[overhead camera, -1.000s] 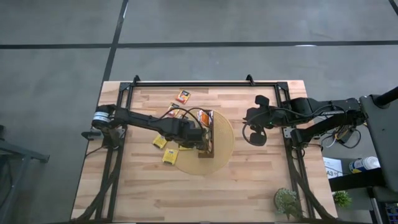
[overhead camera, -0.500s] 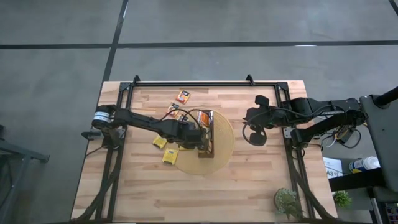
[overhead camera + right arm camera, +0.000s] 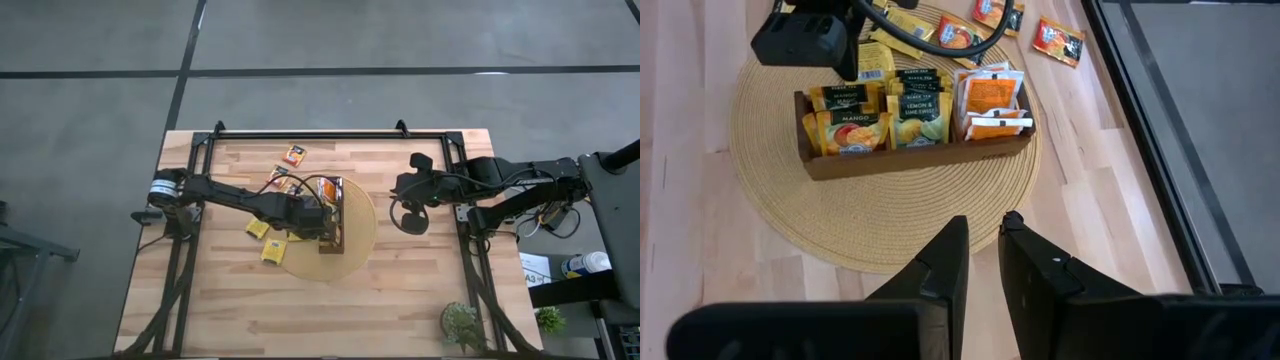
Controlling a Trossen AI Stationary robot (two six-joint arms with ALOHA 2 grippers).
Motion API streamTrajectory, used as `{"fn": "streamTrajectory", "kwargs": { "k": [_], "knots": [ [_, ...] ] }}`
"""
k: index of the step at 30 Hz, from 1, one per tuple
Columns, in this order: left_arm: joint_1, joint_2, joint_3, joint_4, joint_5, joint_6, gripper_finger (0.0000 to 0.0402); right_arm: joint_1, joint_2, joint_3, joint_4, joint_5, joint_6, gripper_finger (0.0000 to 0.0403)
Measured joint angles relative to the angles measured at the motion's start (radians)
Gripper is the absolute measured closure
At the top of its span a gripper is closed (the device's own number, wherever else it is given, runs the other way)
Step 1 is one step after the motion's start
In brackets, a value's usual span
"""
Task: Pick & Place Tea
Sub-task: Adjust the orange tea bags in the wooden organizer
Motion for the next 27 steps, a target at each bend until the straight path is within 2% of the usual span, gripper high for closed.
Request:
{"fn": "streamTrajectory", "kwargs": {
  "k": [27],
  "knots": [
    [0.000, 0.000, -0.001, 0.184, -0.027, 0.019, 0.0401, 0.000, 0.001, 0.000, 0.000, 0.000, -0.004, 0.0346]
  ]
}}
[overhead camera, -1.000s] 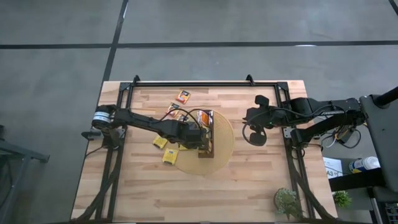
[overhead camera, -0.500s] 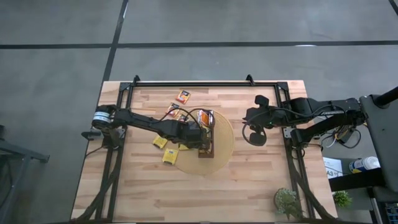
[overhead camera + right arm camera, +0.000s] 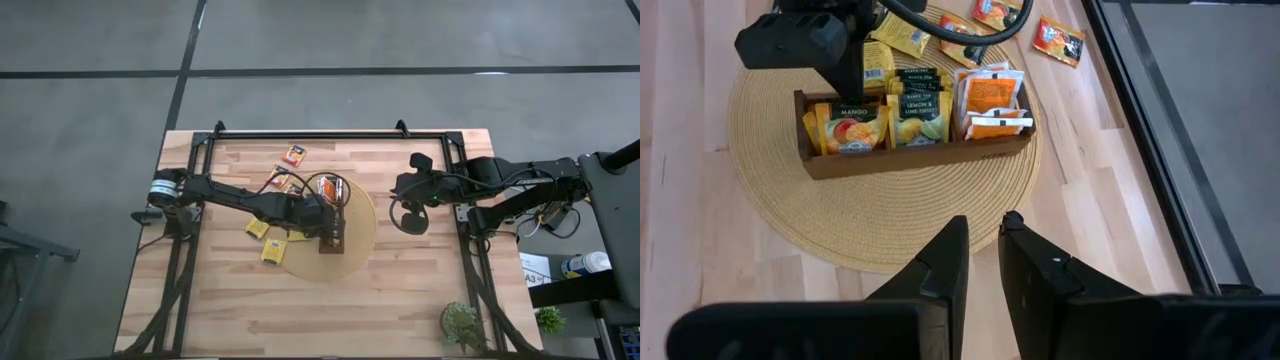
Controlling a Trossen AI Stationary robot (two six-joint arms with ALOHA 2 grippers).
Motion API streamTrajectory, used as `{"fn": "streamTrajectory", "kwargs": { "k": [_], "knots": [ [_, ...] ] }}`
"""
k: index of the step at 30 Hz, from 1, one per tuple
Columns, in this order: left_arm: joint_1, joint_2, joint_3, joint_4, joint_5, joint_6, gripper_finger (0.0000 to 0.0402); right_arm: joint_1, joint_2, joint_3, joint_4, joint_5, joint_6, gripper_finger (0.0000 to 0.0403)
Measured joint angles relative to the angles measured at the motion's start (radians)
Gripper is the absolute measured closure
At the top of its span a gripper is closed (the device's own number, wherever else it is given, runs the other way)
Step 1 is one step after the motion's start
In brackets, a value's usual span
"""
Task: Pick & Place Tea
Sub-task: Adjust the orange tea bags in the wooden organizer, then put the middle orange tea bag into the bottom section of the wooden organizer
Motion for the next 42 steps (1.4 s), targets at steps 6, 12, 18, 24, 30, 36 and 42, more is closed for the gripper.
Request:
{"fn": "streamTrajectory", "kwargs": {
  "k": [6, 12, 18, 24, 30, 36, 42],
  "knots": [
    [0.000, 0.000, 0.000, 0.030, 0.000, 0.014, 0.0401, 0.000, 0.000, 0.000, 0.000, 0.000, -0.001, 0.0346],
    [0.000, 0.000, 0.000, 0.055, 0.000, 0.019, 0.0401, 0.000, 0.000, 0.000, 0.000, 0.000, -0.005, 0.0346],
    [0.000, 0.000, 0.000, 0.093, 0.000, 0.033, 0.0402, 0.000, 0.000, 0.000, 0.000, 0.001, -0.005, 0.0346],
    [0.000, 0.000, 0.000, 0.101, 0.000, 0.033, 0.0402, 0.000, 0.000, 0.000, 0.000, 0.001, -0.005, 0.0346],
    [0.001, -0.001, 0.007, 0.120, -0.003, 0.042, 0.0402, 0.000, 0.000, 0.000, 0.000, 0.001, -0.005, 0.0346],
    [0.001, -0.027, 0.021, 0.117, -0.019, 0.074, 0.0401, 0.000, 0.000, 0.000, 0.000, 0.002, -0.004, 0.0346],
    [0.001, -0.128, 0.020, 0.036, -0.135, 0.137, 0.0401, 0.000, -0.001, 0.000, -0.001, 0.002, -0.005, 0.0346]
  ]
}}
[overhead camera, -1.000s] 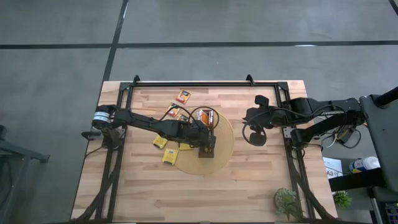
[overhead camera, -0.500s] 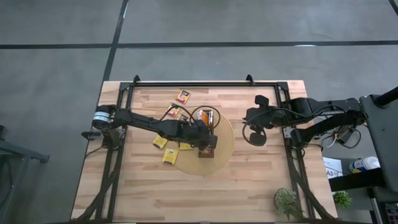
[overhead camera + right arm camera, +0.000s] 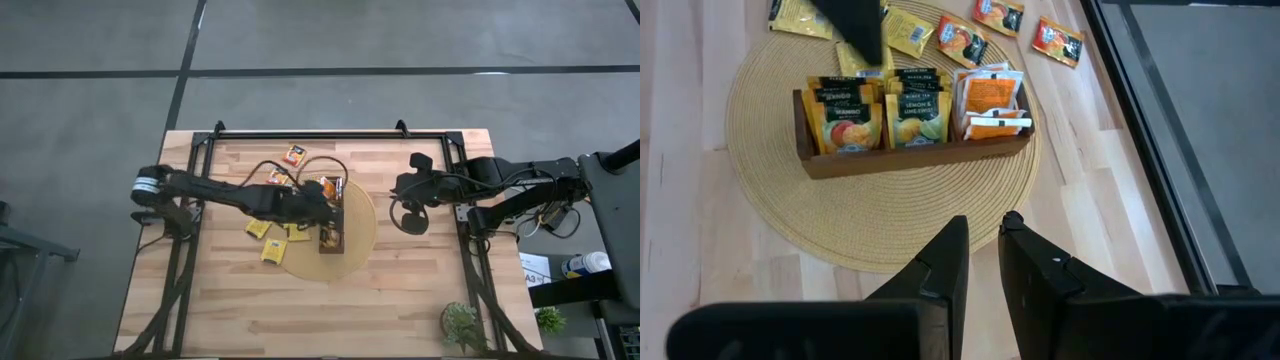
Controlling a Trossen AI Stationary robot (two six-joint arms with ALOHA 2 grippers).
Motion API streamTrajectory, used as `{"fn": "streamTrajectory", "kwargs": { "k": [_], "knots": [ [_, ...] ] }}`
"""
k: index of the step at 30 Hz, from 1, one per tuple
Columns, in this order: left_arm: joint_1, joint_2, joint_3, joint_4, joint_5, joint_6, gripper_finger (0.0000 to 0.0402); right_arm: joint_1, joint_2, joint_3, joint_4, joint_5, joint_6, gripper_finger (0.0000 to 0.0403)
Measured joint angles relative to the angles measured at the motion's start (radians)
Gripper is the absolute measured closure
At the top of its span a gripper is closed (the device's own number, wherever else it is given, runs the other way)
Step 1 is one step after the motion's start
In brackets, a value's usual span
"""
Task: Pick & Place Tea
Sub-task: Put the middle orange tea bag into the bottom section of the wooden organizer
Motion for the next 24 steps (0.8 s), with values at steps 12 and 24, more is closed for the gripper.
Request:
{"fn": "streamTrajectory", "kwargs": {
  "k": [12, 24],
  "knots": [
    [0.070, -0.135, -0.003, -0.332, -0.124, 0.121, 0.0364, 0.000, 0.000, 0.000, 0.001, 0.000, 0.000, 0.0346],
    [0.329, -0.132, -0.004, -0.375, 0.166, 0.404, 0.0167, 0.000, 0.000, 0.000, 0.001, 0.000, 0.003, 0.0346]
  ]
}}
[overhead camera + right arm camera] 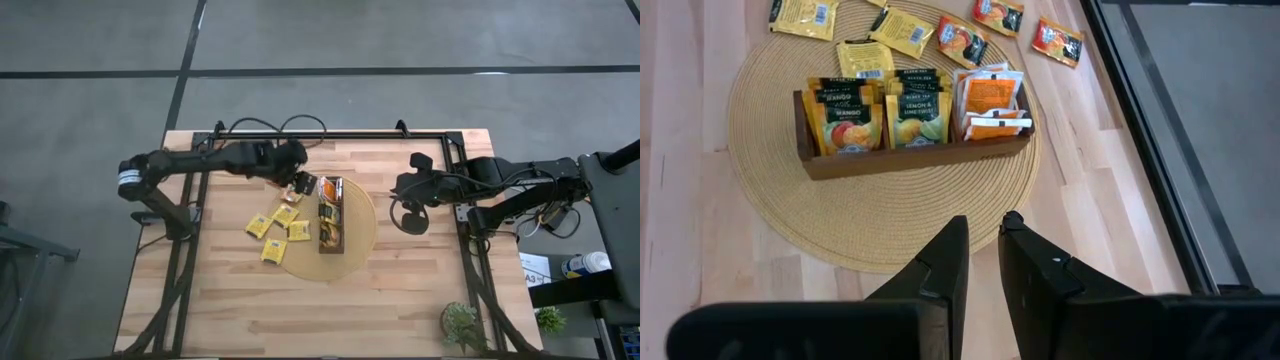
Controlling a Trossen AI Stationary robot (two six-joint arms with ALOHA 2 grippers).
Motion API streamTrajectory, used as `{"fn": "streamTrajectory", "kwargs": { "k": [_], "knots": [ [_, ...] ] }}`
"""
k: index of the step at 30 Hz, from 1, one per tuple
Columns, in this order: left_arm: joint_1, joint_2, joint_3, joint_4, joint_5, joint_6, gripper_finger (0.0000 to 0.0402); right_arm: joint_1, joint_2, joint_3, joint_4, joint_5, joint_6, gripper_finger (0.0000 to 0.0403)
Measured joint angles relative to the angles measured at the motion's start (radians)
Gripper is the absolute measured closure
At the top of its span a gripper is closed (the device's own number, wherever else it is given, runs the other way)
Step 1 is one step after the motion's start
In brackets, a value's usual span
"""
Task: Pick & Place Tea
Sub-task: Put the middle orange tea bag into the bottom section of the wooden organizer
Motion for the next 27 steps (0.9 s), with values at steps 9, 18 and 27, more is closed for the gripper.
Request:
{"fn": "streamTrajectory", "kwargs": {
  "k": [9, 18, 27],
  "knots": [
    [0.163, 0.004, 0.000, -0.056, 0.101, 0.359, 0.0133, 0.000, 0.000, 0.000, 0.020, 0.000, 0.005, 0.0346],
    [0.317, 0.025, 0.000, -0.160, 0.102, 0.732, 0.0136, 0.000, 0.000, 0.000, 0.076, -0.001, 0.102, 0.0346],
    [0.440, 0.137, 0.000, -0.157, 0.144, 0.903, 0.0136, 0.000, 0.000, 0.000, 0.098, -0.001, 0.216, 0.0346]
  ]
}}
